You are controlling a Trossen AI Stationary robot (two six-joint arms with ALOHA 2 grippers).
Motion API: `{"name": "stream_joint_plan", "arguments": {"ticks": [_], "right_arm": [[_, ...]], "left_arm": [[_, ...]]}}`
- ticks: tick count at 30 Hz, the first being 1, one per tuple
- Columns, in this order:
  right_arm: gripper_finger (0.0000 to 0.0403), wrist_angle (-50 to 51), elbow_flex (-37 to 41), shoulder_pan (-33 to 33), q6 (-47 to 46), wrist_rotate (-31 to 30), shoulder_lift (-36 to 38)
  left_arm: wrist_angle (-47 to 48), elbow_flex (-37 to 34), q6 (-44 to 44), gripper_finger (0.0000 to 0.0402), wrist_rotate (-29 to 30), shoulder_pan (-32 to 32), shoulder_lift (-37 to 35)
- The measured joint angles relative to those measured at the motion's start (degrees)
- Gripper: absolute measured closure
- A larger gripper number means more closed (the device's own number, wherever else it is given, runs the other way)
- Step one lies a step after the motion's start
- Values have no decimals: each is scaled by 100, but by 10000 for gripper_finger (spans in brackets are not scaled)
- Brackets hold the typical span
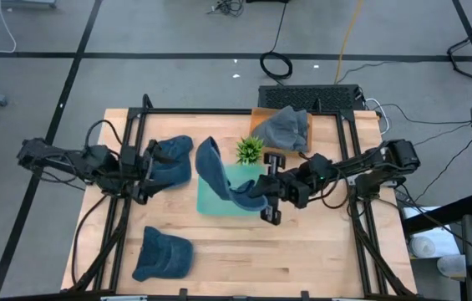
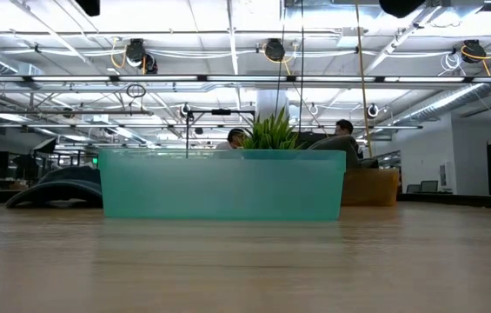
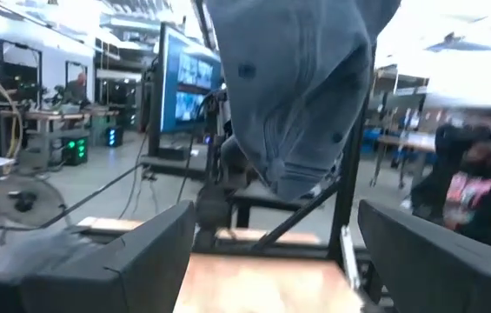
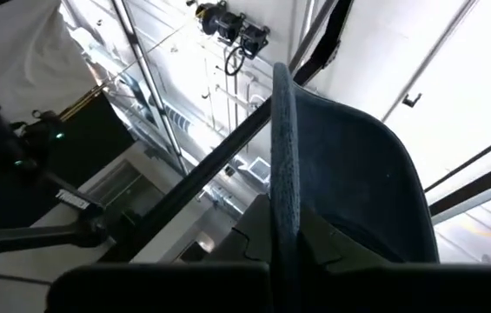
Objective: Pick & Place hat
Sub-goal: Put the bottom right blue cap into the green bin
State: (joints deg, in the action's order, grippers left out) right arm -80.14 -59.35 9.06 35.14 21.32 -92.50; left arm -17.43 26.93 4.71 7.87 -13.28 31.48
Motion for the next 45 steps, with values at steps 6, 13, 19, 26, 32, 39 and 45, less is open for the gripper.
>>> {"name": "stream_joint_plan", "arguments": {"ticks": [6,13,19,26,32,39,45], "right_arm": [[403,16,-580,-6,-44,46,-478],[403,-20,-1247,-83,-457,448,-984],[403,-3,-1434,-107,-493,450,-1181],[403,-35,-1437,-125,-460,450,-1173],[403,-128,-1437,-125,-452,450,-1170],[403,-52,-1437,-125,-466,446,-1171],[403,-19,-1437,-125,-537,439,-1171]], "left_arm": [[-1300,-273,170,69,-546,2,493],[-1846,-284,206,69,-687,7,1118],[-2611,-284,148,69,-832,7,1475],[-3276,-281,210,69,-1010,7,1820],[-3771,-275,342,69,-1103,7,2195],[-3778,-63,572,73,-1103,7,2478],[-3772,31,662,146,-1099,7,2551]]}}
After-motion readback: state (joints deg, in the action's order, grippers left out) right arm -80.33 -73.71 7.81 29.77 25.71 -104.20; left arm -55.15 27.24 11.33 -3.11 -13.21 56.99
